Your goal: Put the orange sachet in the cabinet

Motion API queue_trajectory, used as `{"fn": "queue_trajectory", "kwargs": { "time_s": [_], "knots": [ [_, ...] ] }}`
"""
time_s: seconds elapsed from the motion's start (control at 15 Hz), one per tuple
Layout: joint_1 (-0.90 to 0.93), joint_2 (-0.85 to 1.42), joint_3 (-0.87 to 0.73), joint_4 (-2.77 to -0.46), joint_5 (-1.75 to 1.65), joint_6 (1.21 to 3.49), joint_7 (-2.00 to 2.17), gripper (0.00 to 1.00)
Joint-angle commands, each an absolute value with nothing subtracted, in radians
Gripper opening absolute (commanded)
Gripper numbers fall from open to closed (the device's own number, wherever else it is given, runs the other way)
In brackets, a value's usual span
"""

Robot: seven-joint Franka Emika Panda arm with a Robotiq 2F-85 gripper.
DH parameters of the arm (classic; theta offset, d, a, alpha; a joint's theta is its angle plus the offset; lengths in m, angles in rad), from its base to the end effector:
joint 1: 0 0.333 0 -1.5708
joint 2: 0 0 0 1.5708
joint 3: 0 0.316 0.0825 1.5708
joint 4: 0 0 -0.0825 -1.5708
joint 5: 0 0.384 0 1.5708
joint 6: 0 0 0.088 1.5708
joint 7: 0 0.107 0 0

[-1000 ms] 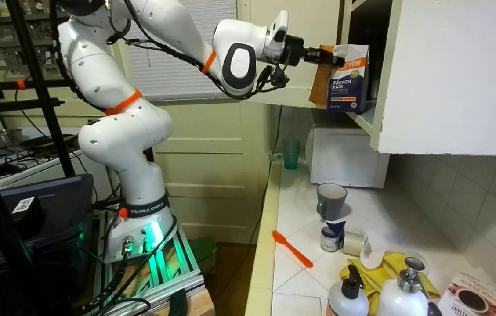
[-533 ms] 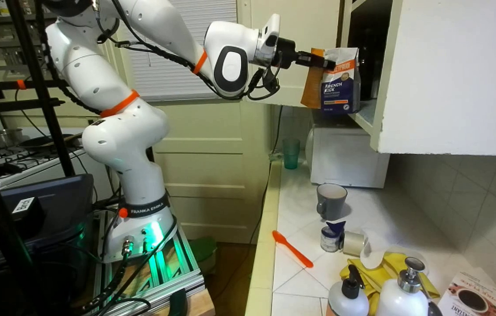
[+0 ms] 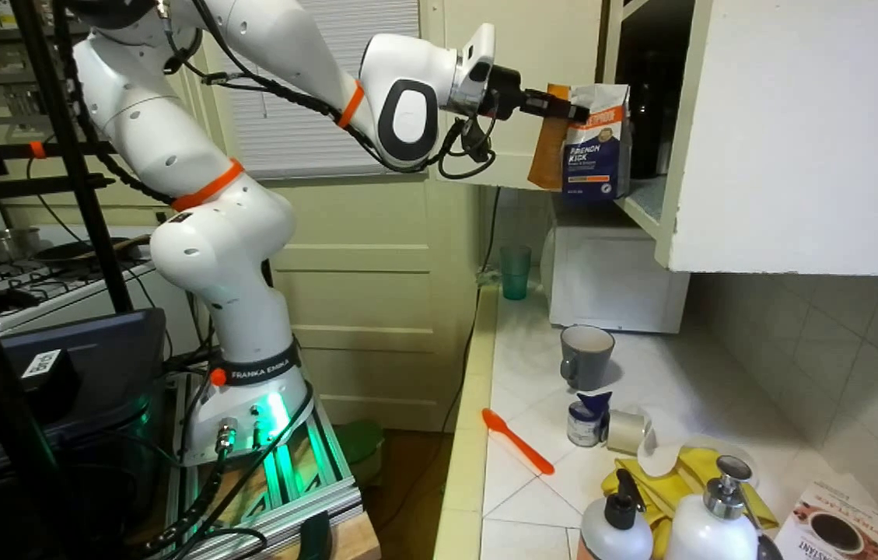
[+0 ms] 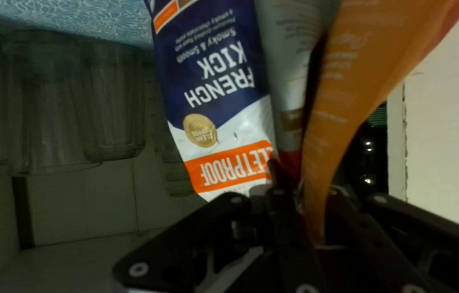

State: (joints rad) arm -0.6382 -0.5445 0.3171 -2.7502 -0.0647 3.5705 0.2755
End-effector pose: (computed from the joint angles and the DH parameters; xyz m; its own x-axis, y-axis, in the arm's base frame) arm 0.3813 -0.1012 0.5360 0.1916 -0.1359 0.9720 -0.3776 -0.9243 -0.0548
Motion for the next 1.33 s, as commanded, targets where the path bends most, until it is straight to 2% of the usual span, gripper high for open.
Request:
{"fn": "queue_trajectory", "kwargs": {
  "time_s": [0.0,0.47,0.53,0.73,1.27],
  "knots": [
    [-0.563,-0.556,0.269,-2.750,-0.092,3.510,0.304,0.03],
    [-0.395,-0.556,0.140,-2.744,-0.125,3.385,0.303,0.03],
    [-0.326,-0.554,0.107,-2.743,-0.019,3.367,0.202,0.03],
    [-0.266,-0.566,0.062,-2.742,0.013,3.333,0.165,0.03],
    [-0.198,-0.566,-0.002,-2.745,0.022,3.245,0.132,0.03]
  ]
}}
